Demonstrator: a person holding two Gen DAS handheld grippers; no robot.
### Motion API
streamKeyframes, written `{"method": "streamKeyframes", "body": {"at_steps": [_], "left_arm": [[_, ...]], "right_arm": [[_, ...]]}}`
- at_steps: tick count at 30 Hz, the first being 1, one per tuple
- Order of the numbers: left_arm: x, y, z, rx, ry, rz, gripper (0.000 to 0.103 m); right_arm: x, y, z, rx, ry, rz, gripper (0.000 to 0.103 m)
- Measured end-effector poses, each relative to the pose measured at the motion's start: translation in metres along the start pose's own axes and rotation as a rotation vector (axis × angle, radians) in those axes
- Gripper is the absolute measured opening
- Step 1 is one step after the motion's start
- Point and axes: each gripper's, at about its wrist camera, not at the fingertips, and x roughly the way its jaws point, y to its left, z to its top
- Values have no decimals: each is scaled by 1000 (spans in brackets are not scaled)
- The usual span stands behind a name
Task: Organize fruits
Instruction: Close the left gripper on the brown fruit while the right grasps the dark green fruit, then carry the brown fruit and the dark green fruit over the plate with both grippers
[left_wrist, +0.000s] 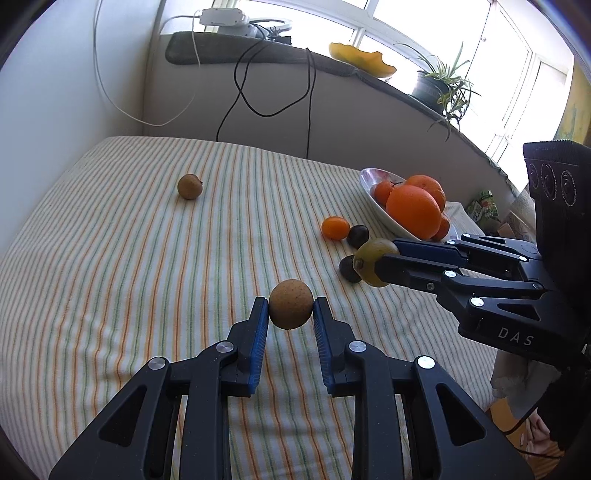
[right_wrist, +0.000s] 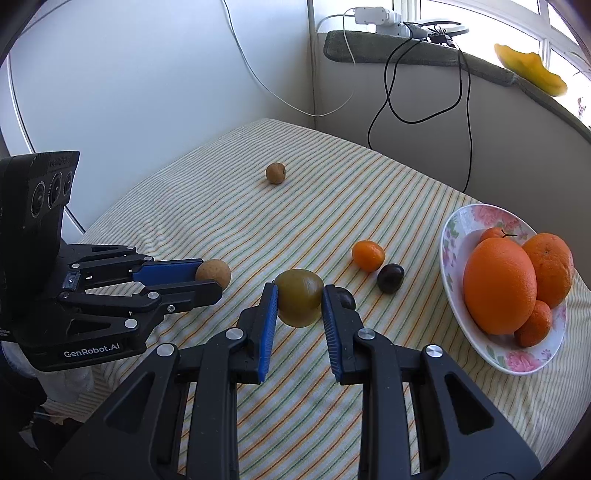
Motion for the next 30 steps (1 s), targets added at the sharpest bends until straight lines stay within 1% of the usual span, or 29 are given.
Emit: {"method": "streamKeyframes", "body": {"at_steps": [12, 19, 30], "left_arm": [[-4, -16, 19, 24, -33, -14, 23], [2, -30, 33, 40, -49, -38, 23], [16, -57, 58, 95, -68, -66, 23]], "right_arm": [[-33, -19, -7, 61, -70, -11, 25], [-61, -41, -17, 111, -111, -54, 25], [-89, -81, -36, 197, -138, -126, 25]]}}
